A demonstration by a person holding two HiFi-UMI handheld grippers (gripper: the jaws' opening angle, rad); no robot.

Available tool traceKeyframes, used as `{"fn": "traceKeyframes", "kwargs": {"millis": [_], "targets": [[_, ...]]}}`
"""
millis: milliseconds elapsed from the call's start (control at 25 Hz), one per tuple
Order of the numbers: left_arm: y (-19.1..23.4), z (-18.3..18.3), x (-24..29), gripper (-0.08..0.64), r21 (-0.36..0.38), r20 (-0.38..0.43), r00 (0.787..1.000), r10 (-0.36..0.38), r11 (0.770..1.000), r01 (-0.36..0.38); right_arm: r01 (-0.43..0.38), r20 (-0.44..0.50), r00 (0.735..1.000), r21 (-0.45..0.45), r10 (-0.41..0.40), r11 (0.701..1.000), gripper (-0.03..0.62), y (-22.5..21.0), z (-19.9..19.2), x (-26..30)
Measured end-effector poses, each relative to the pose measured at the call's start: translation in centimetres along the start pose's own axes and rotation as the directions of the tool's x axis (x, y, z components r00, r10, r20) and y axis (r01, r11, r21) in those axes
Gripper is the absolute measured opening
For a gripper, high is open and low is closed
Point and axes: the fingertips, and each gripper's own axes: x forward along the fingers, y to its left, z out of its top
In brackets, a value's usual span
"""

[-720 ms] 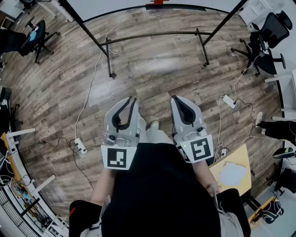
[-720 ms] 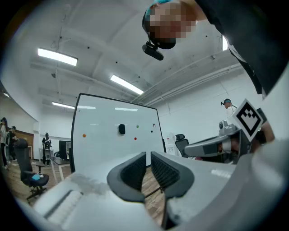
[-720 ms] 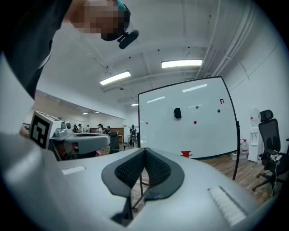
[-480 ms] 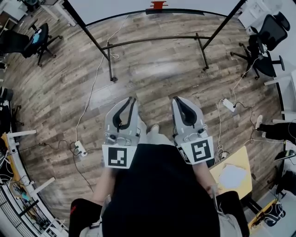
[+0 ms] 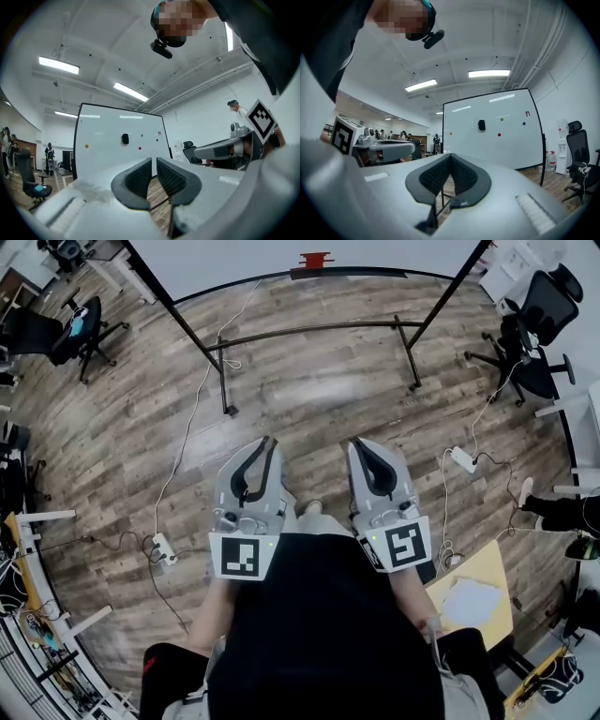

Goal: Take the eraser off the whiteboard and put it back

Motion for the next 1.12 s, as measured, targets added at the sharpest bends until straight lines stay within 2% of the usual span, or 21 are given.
{"fn": "traceKeyframes", "kwargs": {"millis": [240,520,680,1120], "targets": [[0.1,0.1,1.4,0.036,-0.002,0.021,1.000,0.020,1.000,-0.020,0.001,-0.005,1.000,-0.015,-0.001,1.000,0.000,-1.2,-0.2,0.6],[1.5,-0.3,4.6,0.035,-0.014,0.039,0.999,0.006,1.000,-0.005,0.018,0.015,1.000,-0.009,-0.018,1.000,0.002,-3.0,0.4,3.3],[2.6,-0.6,7.0,0.002,-0.006,0.046,0.999,-0.004,1.000,0.004,0.043,0.005,0.999,-0.011,-0.042,0.999,0.002,-4.5,0.2,5.1],[8.7,-1.1,15.0,0.002,0.026,0.054,0.998,-0.021,0.999,0.020,0.076,-0.013,0.997,-0.013,-0.076,0.997,0.002,-8.3,0.2,13.6]]}}
